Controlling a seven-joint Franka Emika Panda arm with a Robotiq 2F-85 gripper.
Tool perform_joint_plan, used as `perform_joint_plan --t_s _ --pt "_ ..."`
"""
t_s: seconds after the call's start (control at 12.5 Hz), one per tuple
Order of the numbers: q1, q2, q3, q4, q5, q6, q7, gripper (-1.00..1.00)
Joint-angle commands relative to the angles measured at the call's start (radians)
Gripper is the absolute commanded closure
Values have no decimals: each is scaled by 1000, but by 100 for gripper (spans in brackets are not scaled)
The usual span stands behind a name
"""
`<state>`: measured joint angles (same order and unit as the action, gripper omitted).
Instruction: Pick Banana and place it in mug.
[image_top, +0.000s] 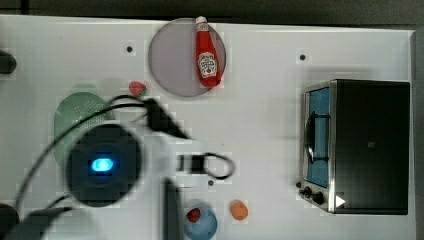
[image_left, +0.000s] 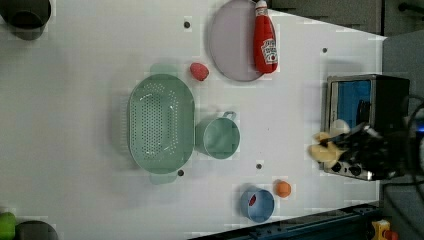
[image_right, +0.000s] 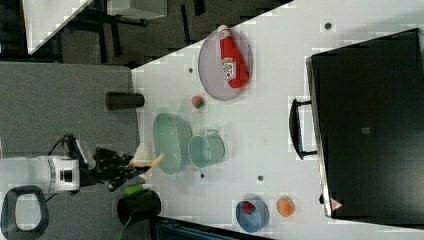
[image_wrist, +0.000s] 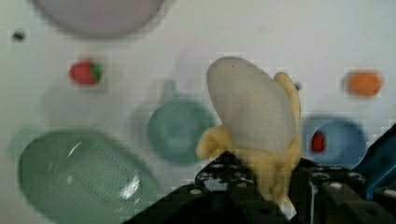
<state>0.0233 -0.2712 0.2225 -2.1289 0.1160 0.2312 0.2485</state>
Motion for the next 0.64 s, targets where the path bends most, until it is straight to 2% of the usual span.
perform_joint_plan --t_s 0.08,0.48,0.64 --pt "48 72 105 9 3 40 258 53" --pt "48 207 193 -91 -10 331 419 53" --pt "48 249 196 -157 -76 445 420 53"
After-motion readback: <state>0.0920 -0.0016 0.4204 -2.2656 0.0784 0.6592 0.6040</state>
